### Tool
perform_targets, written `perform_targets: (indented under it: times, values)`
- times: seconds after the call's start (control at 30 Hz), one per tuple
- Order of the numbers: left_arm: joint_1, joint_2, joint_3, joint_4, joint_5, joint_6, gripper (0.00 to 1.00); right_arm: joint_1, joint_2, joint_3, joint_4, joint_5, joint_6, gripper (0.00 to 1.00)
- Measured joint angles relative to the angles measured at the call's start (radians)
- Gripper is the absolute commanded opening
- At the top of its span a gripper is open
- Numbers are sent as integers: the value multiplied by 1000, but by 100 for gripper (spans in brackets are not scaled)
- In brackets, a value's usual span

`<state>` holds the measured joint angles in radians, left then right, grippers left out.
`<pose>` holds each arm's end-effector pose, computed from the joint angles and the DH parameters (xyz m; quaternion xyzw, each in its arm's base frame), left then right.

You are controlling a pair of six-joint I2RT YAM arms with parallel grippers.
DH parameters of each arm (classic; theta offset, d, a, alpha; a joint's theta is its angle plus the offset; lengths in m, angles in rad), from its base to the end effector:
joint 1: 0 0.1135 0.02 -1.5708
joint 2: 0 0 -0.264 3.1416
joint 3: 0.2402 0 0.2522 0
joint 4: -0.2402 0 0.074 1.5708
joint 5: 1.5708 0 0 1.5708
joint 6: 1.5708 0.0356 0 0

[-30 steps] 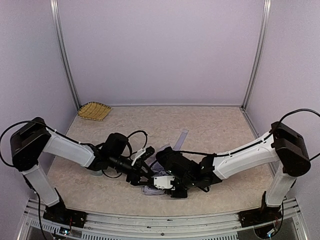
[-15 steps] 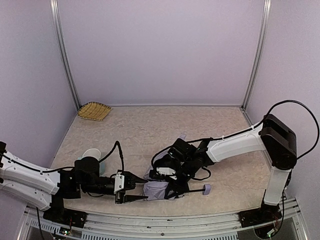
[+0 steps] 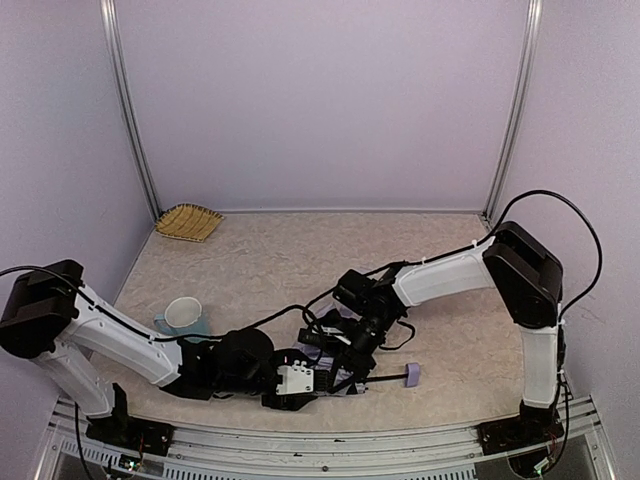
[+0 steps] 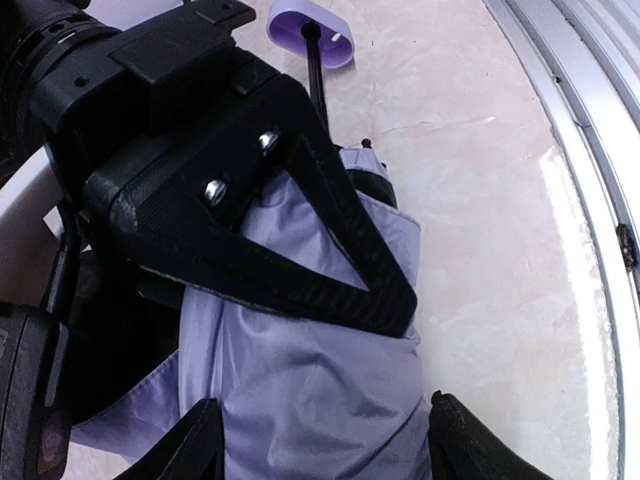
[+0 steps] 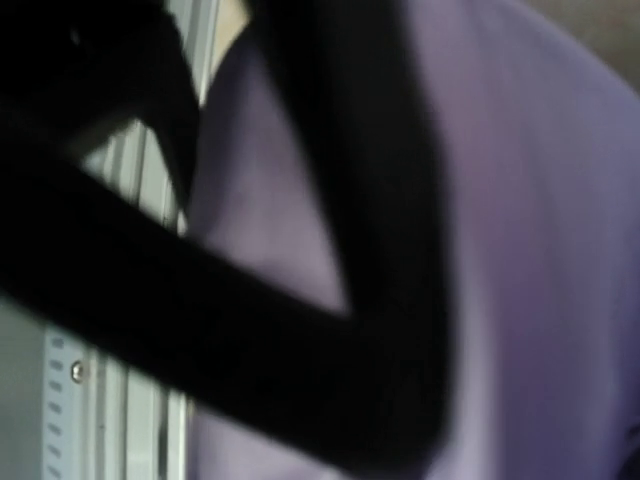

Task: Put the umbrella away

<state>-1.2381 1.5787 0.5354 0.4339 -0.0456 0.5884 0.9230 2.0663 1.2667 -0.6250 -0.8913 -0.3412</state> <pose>0.0953 -0.2708 0.1333 0.6952 0.5501 -0.1284 0.4446 0.2032 0.3144 0.1166 0.5571 -0.7075 -0.4307 0.0602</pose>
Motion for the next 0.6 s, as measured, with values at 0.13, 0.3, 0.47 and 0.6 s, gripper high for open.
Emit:
perform_targets:
  times: [0.13, 0.3, 0.47, 0.6]
  values:
    - [2, 41, 15, 12, -21, 0, 67, -4, 23, 27, -35, -16, -18, 25]
    - [3, 105, 70, -20, -21, -5, 58, -5, 27, 40, -51, -20, -20, 43]
    - [29, 176, 220, -208, 31, -22, 52, -14, -19, 8, -33, -7, 21, 68]
    - [57, 238, 367, -362, 112, -20, 47, -39, -114, -73, 18, 79, 86, 73]
